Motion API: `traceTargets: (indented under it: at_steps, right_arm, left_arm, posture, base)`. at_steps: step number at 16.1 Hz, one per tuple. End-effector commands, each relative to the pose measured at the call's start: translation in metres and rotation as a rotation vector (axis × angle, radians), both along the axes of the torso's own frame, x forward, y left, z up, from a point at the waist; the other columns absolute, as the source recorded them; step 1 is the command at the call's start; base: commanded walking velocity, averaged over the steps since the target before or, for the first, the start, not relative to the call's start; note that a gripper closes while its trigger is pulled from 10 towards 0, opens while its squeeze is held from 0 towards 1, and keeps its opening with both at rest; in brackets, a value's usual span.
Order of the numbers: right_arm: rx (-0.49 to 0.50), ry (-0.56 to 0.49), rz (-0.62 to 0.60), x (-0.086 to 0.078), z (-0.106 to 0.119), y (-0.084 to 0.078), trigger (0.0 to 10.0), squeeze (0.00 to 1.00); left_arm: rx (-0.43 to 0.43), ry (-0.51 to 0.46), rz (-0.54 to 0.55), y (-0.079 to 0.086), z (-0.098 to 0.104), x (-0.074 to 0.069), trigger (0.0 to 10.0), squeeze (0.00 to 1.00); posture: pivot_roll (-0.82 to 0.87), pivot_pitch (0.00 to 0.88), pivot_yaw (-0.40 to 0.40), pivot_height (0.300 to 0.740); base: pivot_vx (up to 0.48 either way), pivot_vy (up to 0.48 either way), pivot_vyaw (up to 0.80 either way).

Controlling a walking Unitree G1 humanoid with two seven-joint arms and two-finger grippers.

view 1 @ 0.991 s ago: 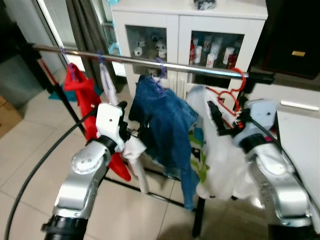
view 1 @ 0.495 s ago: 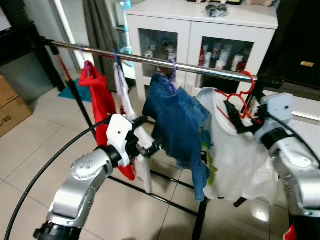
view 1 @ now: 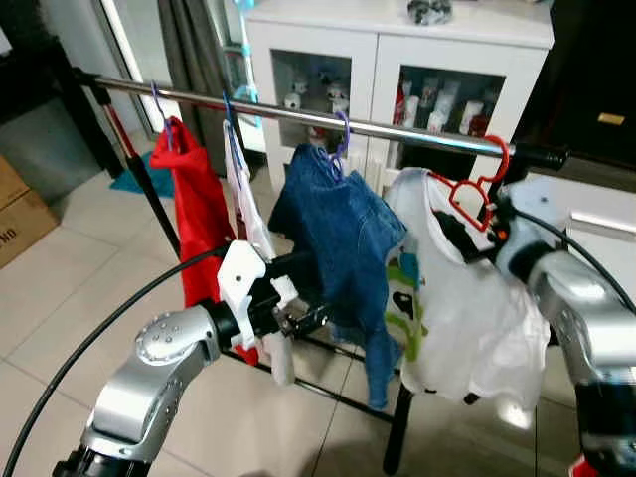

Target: Hang hanger

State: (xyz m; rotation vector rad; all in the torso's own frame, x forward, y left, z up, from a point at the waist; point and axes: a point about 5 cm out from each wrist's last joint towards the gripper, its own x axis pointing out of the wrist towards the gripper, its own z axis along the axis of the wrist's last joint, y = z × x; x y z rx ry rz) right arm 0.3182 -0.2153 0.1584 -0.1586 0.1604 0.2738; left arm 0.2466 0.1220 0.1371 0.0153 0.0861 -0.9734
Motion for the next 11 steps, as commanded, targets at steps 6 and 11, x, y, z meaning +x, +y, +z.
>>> traceTargets:
  at_steps: [6, 11]
  right_arm:
    - [0.017, 0.041, -0.019, 0.0076, -0.003, 0.0052, 10.0, 0.0]
    - [0.051, 0.043, -0.03, 0.0027, -0.0011, 0.0014, 0.0, 0.0]
  left_arm:
    - [0.008, -0.005, -0.016, 0.0001, 0.0033, -0.0026, 10.0, 0.0]
    - [0.011, -0.005, -0.02, 0.0004, 0.0025, -0.0015, 10.0, 0.0]
  posture:
    - [-0.04, 0.0, 0.057, 0.74]
    - [-0.05, 0.0, 0.071, 0.74]
  base:
    - [0.0, 0.0, 0.0]
    - [0.0, 0.0, 0.0]
